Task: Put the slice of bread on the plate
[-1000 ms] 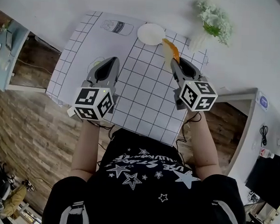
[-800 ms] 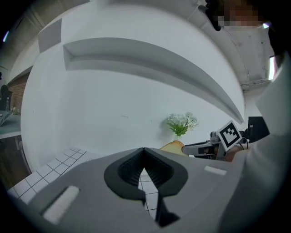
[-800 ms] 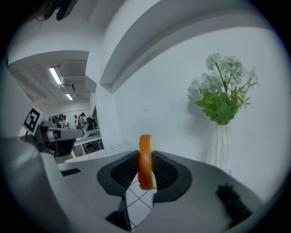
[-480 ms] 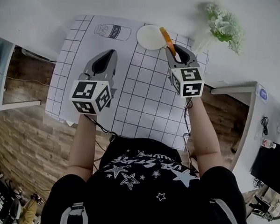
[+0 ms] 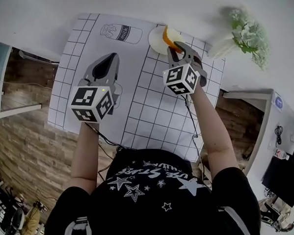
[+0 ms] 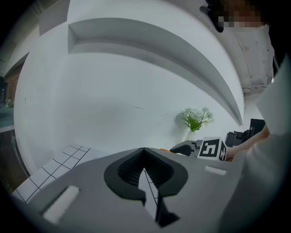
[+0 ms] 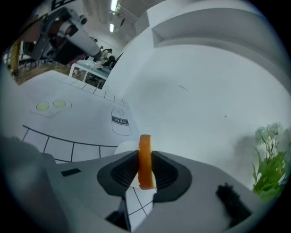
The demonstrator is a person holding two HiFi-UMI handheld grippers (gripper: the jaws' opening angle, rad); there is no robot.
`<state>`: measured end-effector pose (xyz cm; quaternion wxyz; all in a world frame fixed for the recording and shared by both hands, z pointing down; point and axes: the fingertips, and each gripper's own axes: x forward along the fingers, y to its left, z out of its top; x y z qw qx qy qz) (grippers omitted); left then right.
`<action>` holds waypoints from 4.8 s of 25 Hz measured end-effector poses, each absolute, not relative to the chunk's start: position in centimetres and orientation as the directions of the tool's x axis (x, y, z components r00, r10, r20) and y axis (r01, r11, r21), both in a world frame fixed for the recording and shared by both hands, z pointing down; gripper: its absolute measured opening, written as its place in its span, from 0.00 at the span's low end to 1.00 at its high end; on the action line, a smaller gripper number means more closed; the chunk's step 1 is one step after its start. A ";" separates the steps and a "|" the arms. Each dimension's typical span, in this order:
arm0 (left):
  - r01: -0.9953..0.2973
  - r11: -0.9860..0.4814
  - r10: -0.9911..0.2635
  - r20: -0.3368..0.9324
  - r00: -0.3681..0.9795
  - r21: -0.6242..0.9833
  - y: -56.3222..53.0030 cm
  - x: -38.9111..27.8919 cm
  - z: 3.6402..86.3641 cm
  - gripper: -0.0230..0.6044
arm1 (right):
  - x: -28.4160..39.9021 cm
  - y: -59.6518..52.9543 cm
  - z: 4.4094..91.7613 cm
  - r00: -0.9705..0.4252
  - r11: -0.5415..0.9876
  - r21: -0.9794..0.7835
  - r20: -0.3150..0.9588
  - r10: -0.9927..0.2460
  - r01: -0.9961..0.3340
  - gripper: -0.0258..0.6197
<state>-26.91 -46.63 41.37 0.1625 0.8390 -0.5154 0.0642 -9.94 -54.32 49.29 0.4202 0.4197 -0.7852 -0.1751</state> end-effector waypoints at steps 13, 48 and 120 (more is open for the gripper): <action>-0.887 -0.392 -0.835 0.311 0.454 0.244 -46.9 -27.5 43.5 0.05 | -13.3 -53.5 53.8 -0.312 0.649 0.689 0.569 -0.761 -0.324 0.18; -0.902 -0.368 -0.847 0.320 0.425 0.225 -42.4 -26.2 44.1 0.05 | -12.2 -49.4 53.5 -0.332 0.690 0.565 0.612 -0.718 -0.453 0.29; -0.929 -0.347 -0.896 0.249 0.369 0.128 3.1 -4.8 37.7 0.05 | 7.6 -4.2 38.1 -0.676 0.719 0.031 0.315 -0.666 -0.694 0.06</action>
